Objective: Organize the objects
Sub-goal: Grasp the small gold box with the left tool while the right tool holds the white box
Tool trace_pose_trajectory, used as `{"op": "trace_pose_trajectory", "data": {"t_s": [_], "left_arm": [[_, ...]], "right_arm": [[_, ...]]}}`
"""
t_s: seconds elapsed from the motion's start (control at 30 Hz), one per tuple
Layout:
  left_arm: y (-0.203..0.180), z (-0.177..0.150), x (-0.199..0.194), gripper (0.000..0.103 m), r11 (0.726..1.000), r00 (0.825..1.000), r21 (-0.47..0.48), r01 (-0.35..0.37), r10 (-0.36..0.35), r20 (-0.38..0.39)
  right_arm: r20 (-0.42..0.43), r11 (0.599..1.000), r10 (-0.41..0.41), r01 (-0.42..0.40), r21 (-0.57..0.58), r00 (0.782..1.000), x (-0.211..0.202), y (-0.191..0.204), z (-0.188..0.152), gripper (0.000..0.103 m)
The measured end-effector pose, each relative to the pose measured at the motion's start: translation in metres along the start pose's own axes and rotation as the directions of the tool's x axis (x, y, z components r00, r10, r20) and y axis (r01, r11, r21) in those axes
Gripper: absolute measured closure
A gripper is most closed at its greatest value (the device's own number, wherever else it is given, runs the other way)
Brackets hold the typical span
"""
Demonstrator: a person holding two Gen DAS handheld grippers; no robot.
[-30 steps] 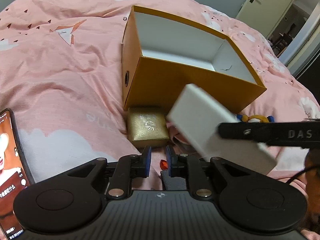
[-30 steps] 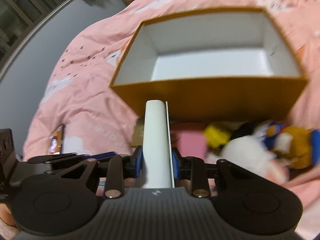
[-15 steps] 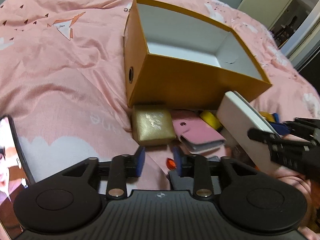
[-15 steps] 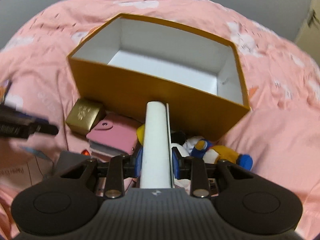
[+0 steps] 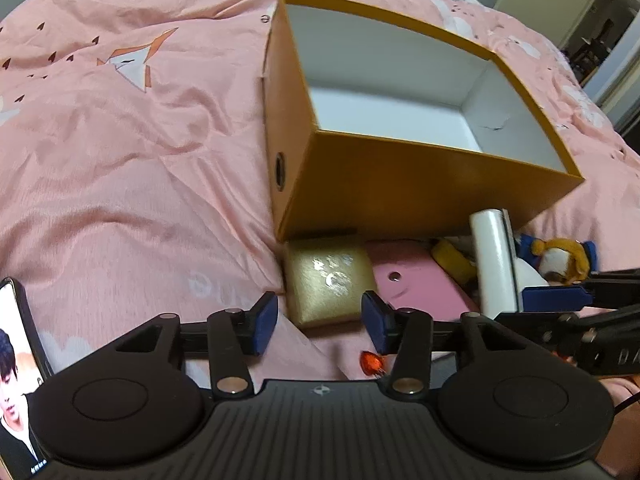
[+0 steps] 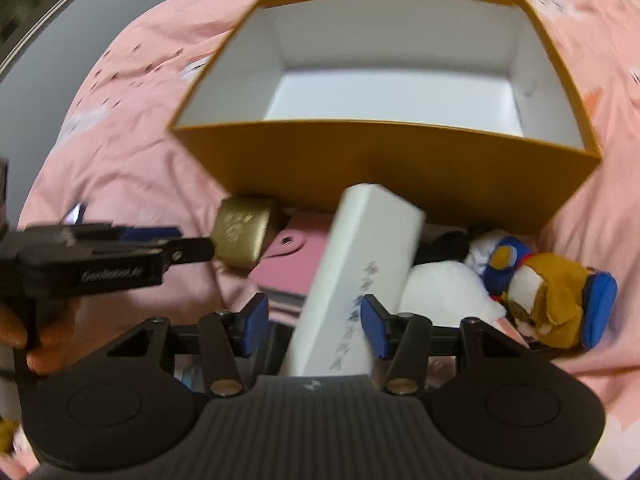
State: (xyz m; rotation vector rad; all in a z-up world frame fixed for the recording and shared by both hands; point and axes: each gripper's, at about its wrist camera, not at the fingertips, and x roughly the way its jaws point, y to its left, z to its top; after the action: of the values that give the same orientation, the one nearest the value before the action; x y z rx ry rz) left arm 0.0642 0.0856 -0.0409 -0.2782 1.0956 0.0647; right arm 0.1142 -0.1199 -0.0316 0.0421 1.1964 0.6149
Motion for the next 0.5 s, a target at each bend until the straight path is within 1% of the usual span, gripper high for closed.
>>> {"op": "trace_pose_trajectory", "data": {"t_s": [0.07, 0.13, 0.17, 0.2, 0.27, 0.33, 0.5], "left_arm": [[0.003, 0.003, 0.005, 0.047, 1.000, 1.000, -0.012, -0.003, 0.003, -0.010], [0.004, 0.006, 0.011, 0.045, 1.000, 1.000, -0.023, -0.005, 0.004, -0.018], [0.004, 0.008, 0.014, 0.044, 1.000, 1.000, -0.029, -0.004, 0.004, -0.021], [0.004, 0.010, 0.017, 0.043, 0.999, 1.000, -0.039, 0.000, 0.000, -0.024], [0.003, 0.012, 0.021, 0.038, 0.998, 1.000, -0.059, 0.005, -0.007, -0.029], [0.000, 0.015, 0.027, 0.035, 0.998, 0.999, -0.069, -0.001, -0.002, -0.039], [-0.013, 0.018, 0.042, 0.030, 0.998, 0.997, -0.048, -0.038, 0.034, -0.071]], "right_arm": [[-0.001, 0.998, -0.001, 0.001, 0.058, 1.000, 0.003, -0.006, -0.001, 0.049], [-0.008, 0.996, -0.009, 0.010, 0.090, 1.000, 0.009, -0.013, 0.000, 0.048], [-0.013, 0.995, -0.014, 0.015, 0.098, 1.000, 0.013, -0.016, 0.001, 0.045], [-0.017, 0.994, -0.002, 0.004, 0.113, 1.000, 0.016, -0.020, 0.002, 0.042], [-0.024, 0.990, 0.019, -0.015, 0.140, 1.000, 0.021, -0.025, 0.003, 0.041], [-0.028, 0.987, 0.040, -0.035, 0.154, 0.999, 0.023, -0.030, 0.004, 0.040], [-0.027, 0.972, 0.118, -0.110, 0.207, 0.993, 0.028, -0.045, 0.006, 0.034]]}}
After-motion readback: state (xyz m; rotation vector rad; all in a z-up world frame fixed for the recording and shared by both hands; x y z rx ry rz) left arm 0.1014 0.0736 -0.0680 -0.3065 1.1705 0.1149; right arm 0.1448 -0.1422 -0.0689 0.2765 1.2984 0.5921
